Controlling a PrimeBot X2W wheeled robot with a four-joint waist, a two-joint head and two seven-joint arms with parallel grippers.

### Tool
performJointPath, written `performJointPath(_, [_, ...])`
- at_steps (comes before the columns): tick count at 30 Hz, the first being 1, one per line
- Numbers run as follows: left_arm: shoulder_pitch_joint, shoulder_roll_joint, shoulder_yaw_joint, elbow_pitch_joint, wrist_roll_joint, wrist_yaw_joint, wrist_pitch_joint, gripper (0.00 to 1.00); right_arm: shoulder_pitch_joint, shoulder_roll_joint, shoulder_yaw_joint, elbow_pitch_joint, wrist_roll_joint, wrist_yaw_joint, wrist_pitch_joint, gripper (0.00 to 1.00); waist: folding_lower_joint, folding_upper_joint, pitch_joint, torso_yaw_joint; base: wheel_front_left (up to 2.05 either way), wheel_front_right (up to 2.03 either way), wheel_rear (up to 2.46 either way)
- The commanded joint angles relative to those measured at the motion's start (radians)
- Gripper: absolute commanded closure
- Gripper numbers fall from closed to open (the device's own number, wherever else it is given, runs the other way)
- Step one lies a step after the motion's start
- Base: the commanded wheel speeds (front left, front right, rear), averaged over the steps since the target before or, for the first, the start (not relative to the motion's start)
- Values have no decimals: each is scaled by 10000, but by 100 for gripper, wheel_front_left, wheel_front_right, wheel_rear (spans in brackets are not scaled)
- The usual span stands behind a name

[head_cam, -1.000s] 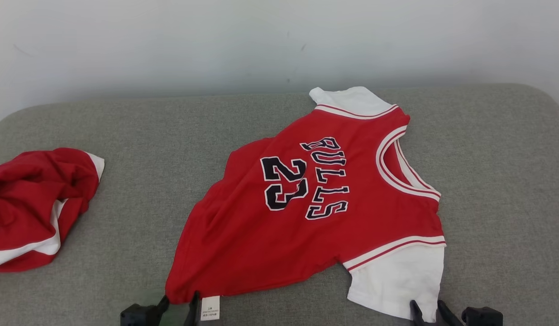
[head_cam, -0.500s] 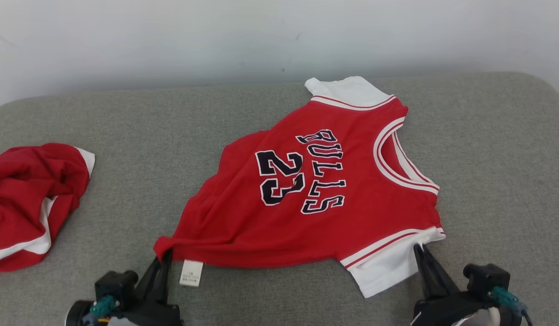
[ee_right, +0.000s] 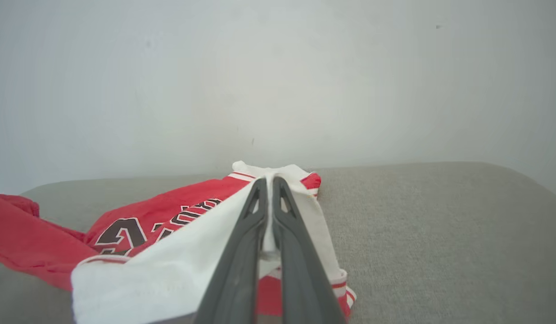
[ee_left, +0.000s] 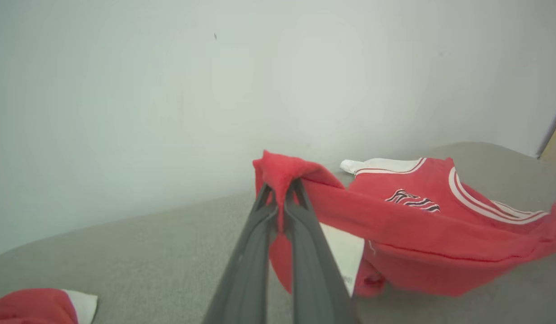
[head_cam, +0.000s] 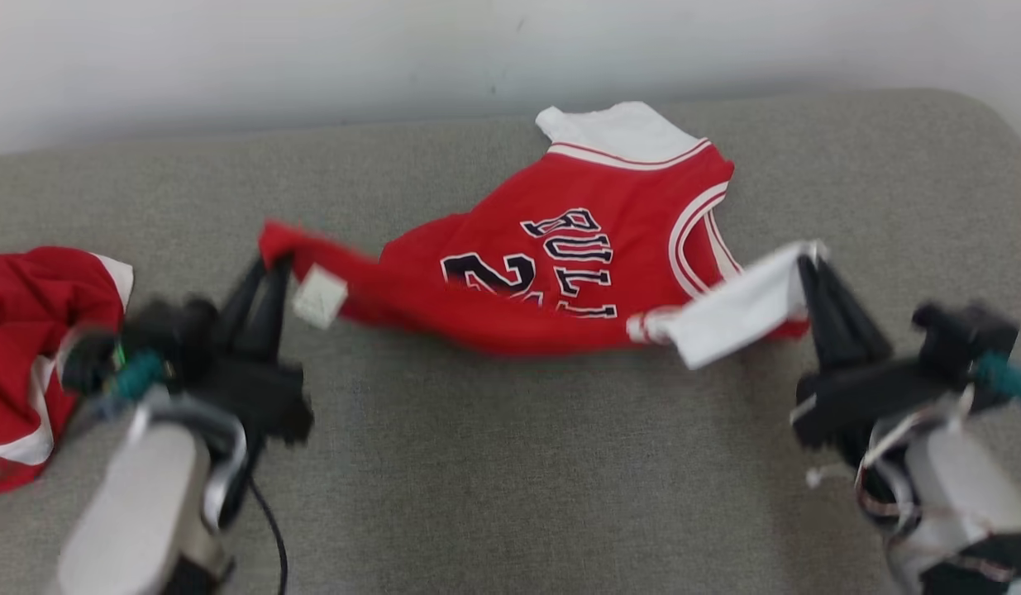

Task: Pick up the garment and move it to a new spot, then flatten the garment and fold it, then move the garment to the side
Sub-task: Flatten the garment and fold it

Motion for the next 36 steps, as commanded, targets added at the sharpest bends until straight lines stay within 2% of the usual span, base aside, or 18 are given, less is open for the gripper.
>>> performJointPath(1, [-367,67,-27,-97,-82,15,66,100,-338,-110,1,-46,56,7,78,100,-1,-1,245,-49,0,0,0])
performJointPath(7, [-3391,560,-660,-197,-630,17,904,100,-3258,-560,-195,146,837,7,698,100,-1,-1,1317,-87,0,0,0])
performJointPath(8, [-4591,624,-790,-34,-943,17,1120,100,-4444,-721,-290,295,1088,7,929,100,-1,-1,1840,-75,0,0,0])
performJointPath(13, [-7710,580,-1008,621,-1556,16,1643,100,-7577,-1100,-411,793,1528,7,1609,100,-1,-1,3287,-46,0,0,0])
performJointPath(20, [-11528,331,-1137,2180,-1793,18,1874,100,-11483,-1380,-31,1861,1078,7,1994,100,-1,-1,4673,-134,0,0,0])
performJointPath(28, [-14595,268,-1624,3767,-1606,19,1853,100,-14514,-1379,771,3366,632,7,1917,100,-1,-1,5290,-283,0,0,0])
performJointPath(36, [-16358,56,-2336,5089,-1639,21,1629,100,-16958,-1496,1200,5203,59,7,1617,100,-1,-1,5506,-192,0,0,0])
